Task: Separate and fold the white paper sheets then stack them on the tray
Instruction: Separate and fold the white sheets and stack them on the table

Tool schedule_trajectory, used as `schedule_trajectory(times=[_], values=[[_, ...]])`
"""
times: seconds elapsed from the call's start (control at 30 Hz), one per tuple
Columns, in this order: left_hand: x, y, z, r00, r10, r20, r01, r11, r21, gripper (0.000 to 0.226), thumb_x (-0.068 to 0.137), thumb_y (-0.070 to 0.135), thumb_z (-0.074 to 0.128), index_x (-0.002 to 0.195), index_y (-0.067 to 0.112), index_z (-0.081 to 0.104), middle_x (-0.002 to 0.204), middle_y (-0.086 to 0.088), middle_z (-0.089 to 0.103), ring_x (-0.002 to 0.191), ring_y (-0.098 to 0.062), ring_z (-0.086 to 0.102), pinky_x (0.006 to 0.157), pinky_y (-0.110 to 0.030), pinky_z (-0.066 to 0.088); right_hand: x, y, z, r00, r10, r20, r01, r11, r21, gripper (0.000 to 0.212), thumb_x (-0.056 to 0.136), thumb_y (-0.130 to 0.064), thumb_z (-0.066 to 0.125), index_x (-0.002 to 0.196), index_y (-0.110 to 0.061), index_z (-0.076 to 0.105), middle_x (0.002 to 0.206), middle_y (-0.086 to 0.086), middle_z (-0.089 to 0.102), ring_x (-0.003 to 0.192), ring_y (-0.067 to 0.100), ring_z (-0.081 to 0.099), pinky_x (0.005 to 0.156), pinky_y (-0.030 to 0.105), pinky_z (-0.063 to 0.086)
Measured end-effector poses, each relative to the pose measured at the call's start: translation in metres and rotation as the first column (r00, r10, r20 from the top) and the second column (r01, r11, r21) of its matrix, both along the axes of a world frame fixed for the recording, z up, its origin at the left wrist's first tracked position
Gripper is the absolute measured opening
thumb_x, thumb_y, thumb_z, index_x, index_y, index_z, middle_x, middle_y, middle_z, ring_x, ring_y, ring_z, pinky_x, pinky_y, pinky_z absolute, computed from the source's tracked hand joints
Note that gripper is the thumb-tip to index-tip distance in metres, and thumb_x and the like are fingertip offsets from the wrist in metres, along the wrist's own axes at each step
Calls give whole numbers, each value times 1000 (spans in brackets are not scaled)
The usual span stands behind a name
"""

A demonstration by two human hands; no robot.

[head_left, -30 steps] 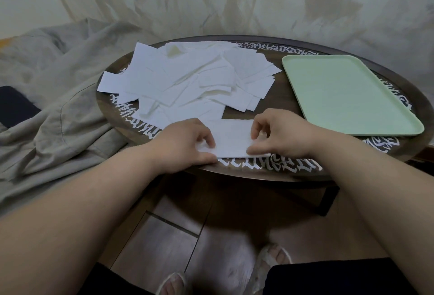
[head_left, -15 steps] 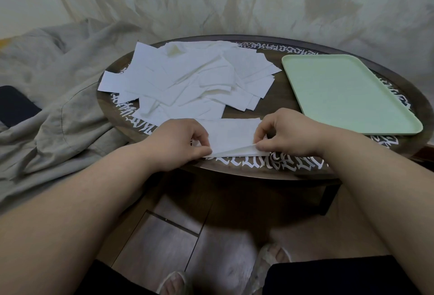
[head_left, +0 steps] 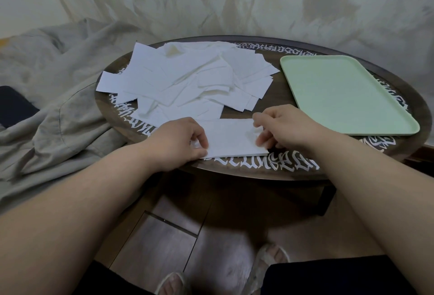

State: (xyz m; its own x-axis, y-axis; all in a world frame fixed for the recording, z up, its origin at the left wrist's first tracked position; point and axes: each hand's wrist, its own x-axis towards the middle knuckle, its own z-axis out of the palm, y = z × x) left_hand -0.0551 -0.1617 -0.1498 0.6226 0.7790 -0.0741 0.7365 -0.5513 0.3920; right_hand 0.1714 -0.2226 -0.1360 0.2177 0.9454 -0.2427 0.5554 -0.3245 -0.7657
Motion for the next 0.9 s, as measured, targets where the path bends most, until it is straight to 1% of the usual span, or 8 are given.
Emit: schedule_trajectory(times=[0.07,0.2,0.3,0.5,0.6,0.7,0.8,0.9], values=[[0,-1,1,1000,-1,3,1,1000,-8,11,83,27,74,83,33,65,112,7,59,92,-5,52,79,-20,34,-1,0,1,1000,5,15,-5,1000,-5,31,91,-40,58,90,-10,64,73,5,73,61,13,64,61,26,46],[0,-2,2,1000,0,-1,0,1000,-14,12,83,27,73,82,33,64,111,7,58,95,-7,53,82,-21,36,2,-5,2,911,300,281,-288,954,-85,22,73,-31,79,81,-18,64,79,-4,67,72,11,61,68,27,49],[0,-2,2,1000,1,-5,-1,1000,-19,13,83,27,73,81,35,63,112,8,58,96,-6,53,82,-21,36,3,-4,2,854,393,341,-370,920,-134,18,73,-23,80,80,-19,64,78,-7,63,71,10,58,69,25,48],[-3,-1,1,1000,5,22,-4,999,-45,19,85,21,70,79,37,63,110,9,59,94,-6,55,83,-19,39,6,-4,2,883,341,323,-341,938,-59,11,81,-15,71,72,-20,72,70,-9,68,73,11,64,70,27,54],[-2,0,1,1000,7,16,-6,999,-45,20,85,19,69,78,37,63,110,8,59,95,-7,56,79,-14,38,6,-3,5,899,303,317,-323,946,11,14,82,-12,67,72,-20,72,60,-11,60,56,1,53,56,12,42],[-3,1,0,1000,5,9,-5,999,-34,19,85,20,69,80,37,62,110,8,59,93,-6,54,74,-4,32,4,-1,5,905,270,329,-300,953,44,12,85,-14,63,76,-21,68,57,-9,56,49,1,51,53,15,39],[-2,0,-1,1000,-1,0,1,1000,-16,16,87,22,69,85,36,61,112,7,57,94,-7,53,75,-15,35,3,-1,1,942,246,228,-253,967,3,10,89,-15,57,81,-17,63,63,1,68,50,9,61,59,25,49],[-2,-1,-1,1000,-6,-3,6,1000,-12,14,87,22,67,87,34,61,112,9,55,90,-5,49,77,-20,31,2,-1,-1,984,142,103,-141,990,-15,19,94,-27,57,83,-12,60,72,6,72,51,11,63,58,25,47]])
